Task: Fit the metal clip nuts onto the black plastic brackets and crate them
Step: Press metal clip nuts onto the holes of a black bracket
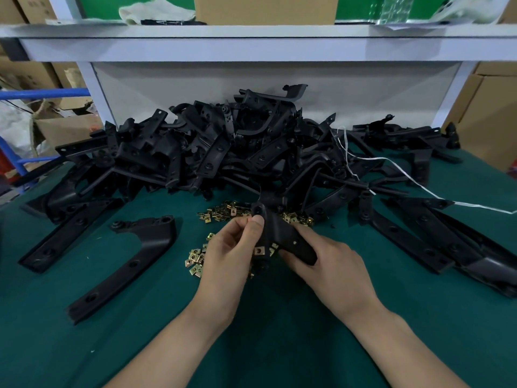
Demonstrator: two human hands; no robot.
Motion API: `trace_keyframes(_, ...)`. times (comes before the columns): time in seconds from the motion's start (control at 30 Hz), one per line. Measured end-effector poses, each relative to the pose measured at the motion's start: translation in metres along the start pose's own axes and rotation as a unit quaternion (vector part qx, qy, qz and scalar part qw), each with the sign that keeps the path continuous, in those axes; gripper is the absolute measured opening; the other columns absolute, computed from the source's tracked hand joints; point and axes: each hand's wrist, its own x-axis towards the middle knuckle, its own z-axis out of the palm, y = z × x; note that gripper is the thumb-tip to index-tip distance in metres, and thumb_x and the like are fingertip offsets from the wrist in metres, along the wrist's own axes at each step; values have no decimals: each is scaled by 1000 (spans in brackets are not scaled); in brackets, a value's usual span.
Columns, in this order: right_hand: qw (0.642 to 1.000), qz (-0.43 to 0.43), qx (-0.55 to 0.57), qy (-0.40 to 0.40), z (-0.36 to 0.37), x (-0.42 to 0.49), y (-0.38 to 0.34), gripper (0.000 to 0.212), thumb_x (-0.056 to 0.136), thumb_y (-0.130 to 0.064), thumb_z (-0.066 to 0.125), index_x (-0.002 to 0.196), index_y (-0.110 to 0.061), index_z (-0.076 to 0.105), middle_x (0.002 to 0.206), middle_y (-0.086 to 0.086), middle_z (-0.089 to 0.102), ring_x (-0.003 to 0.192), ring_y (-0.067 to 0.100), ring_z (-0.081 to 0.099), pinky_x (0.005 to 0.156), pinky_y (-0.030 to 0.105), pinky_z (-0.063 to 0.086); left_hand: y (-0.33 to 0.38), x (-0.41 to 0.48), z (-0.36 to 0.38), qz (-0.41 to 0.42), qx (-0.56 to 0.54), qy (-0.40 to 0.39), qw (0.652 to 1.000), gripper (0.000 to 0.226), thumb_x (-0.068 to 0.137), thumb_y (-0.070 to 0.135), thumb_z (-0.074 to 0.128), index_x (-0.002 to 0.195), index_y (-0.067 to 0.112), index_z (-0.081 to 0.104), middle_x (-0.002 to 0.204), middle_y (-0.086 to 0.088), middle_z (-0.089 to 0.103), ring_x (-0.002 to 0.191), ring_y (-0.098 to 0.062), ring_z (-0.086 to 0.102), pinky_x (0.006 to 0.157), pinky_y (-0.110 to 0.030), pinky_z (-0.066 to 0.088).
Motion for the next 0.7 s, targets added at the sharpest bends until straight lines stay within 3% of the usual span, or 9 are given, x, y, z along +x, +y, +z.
trace_keyframes(0.1,1000,1,-16,-6,1,0,0,46,86,-68,45,128,-50,43,80,-17,60,73,11,57,55,30,38,0,1,1,-34,-32,-3,999,20,90,37,66,79,22,59,84,-2,63,72,-12,56,63,-26,48)
trace_keyframes(0.23,1000,5,-6,-11,3,0,2,46,87,-67,45,129,-49,42,82,-17,61,77,14,61,59,33,43,-1,1,0,-49,-52,-22,997,21,93,35,64,82,20,55,87,-2,65,72,-12,57,61,-25,49)
trace_keyframes(0.37,1000,8,1,-21,2,1,3,43,90,-63,49,130,-48,41,85,-16,62,78,16,61,61,34,43,-2,1,-1,-53,-71,-43,995,23,87,38,67,85,19,56,96,-6,67,84,-18,60,73,-32,51)
trace_keyframes(0.5,999,14,7,-36,-1,1,3,49,87,-64,42,134,-49,41,87,-15,63,80,17,61,67,37,49,-5,-1,-1,-42,-100,-58,992,22,87,34,67,84,16,56,96,-8,71,83,-16,68,75,-30,59)
trace_keyframes(0.7,998,19,23,-47,-4,2,4,51,85,-64,39,133,-49,43,77,-19,57,73,9,55,65,33,47,-5,-4,1,-35,-137,-74,987,16,93,26,62,81,17,59,101,-9,72,93,-17,70,76,-28,58)
